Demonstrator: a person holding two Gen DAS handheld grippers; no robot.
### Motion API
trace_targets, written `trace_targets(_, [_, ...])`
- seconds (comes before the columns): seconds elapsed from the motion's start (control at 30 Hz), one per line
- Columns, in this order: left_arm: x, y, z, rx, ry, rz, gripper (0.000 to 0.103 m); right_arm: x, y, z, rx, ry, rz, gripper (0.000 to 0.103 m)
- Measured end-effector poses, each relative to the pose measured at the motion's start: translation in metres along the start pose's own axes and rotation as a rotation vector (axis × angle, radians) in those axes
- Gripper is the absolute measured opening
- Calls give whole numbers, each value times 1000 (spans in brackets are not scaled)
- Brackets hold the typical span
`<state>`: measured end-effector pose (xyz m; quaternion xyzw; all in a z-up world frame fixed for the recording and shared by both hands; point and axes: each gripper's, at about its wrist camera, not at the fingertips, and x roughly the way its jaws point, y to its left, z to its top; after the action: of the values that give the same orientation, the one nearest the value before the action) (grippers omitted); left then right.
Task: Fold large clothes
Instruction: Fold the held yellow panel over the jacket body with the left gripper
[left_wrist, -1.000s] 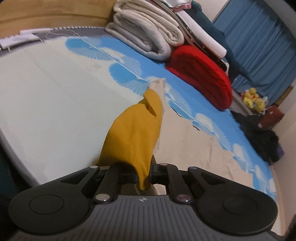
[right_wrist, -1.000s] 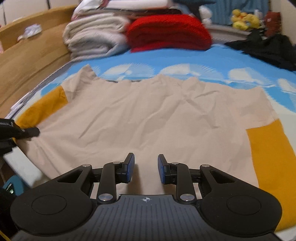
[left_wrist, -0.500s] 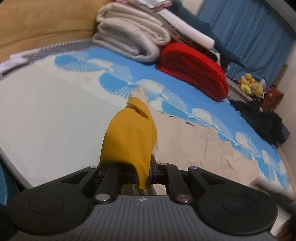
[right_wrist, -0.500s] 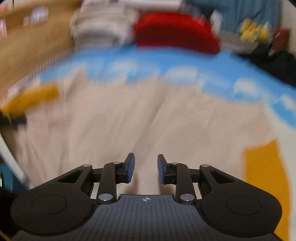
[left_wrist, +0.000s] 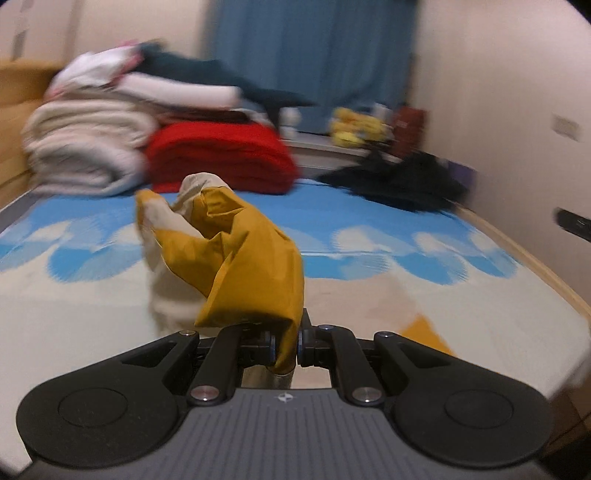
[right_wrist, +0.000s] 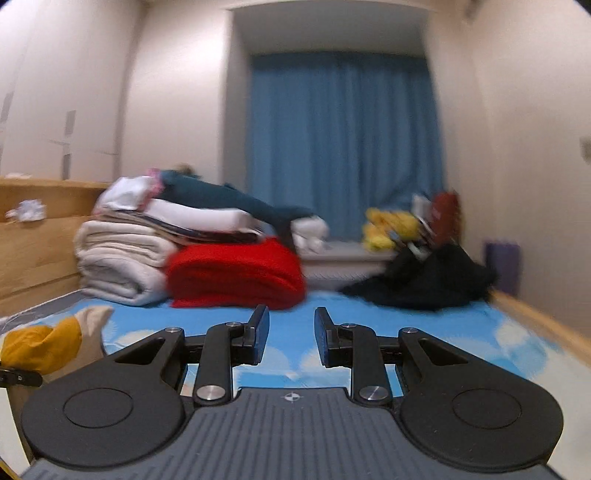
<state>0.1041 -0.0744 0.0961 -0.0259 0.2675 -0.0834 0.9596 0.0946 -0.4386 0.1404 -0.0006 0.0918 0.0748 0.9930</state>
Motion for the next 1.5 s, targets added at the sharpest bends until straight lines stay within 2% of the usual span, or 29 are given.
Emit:
trace_targets(0.13, [16, -86, 5, 104, 22, -120, 10, -11, -39, -5, 74, 5, -4, 30])
trace_targets(0.27, [48, -174, -15, 226, 97, -228, 10, -13, -59, -12, 91, 29, -9, 30])
trace_targets(0.3, [60, -190, -24, 250, 138, -250, 12, -11, -63, -14, 95, 40, -12, 30])
trace_targets(0.37, [94, -216, -48, 267, 271, -303, 21, -9, -68, -18, 112, 68, -13, 31])
trace_targets(0.43, [121, -231, -70, 297, 395, -339, 35, -5, -78, -21, 145, 108, -5, 34])
trace_targets(0.47, [126, -233, -73, 312, 422, -342, 37, -2, -80, -24, 167, 133, 4, 37])
trace_targets(0.5, [123, -228, -70, 305, 417, -359, 41, 1, -83, -27, 190, 164, 15, 40])
trace_targets(0.6, [101, -191, -49, 211, 365, -475, 61, 9, -86, -39, 253, 249, 57, 47])
trace_targets(0.7, [74, -144, -32, 166, 286, -499, 67, 26, -79, -54, 287, 344, 106, 49])
trace_targets(0.8, [65, -95, -25, 168, 226, -420, 69, 43, -65, -68, 285, 427, 137, 49])
trace_targets(0.9, [72, -48, -32, 168, 213, -291, 69, 66, -44, -81, 266, 547, 163, 50])
trace_targets(0.97, [82, -22, -42, 111, 210, -231, 69, 77, -29, -91, 233, 624, 164, 50])
trace_targets(1.03, [100, -4, -44, 20, 265, -147, 69, 82, -15, -101, 174, 686, 137, 50])
trace_targets(1.07, [108, 1, -42, -23, 273, -130, 69, 82, -9, -104, 143, 700, 126, 49])
trace_targets(1.13, [122, 4, -37, -64, 262, -134, 73, 78, -1, -107, 93, 704, 120, 36])
trace_targets(1.17, [129, 1, -36, -65, 261, -131, 73, 74, 2, -106, 80, 697, 123, 16])
trace_targets(1.2, [133, -2, -35, -67, 262, -132, 73, 71, 1, -104, 72, 685, 123, 6])
trace_targets(1.33, [127, -2, -40, -116, 284, -164, 76, 51, -13, -91, 127, 599, 111, 2])
trace_targets(1.43, [117, -2, -42, -140, 296, -186, 78, 27, -30, -74, 203, 491, 128, 1])
trace_targets(1.5, [118, -4, -43, -136, 308, -200, 78, 13, -39, -69, 212, 462, 123, 0])
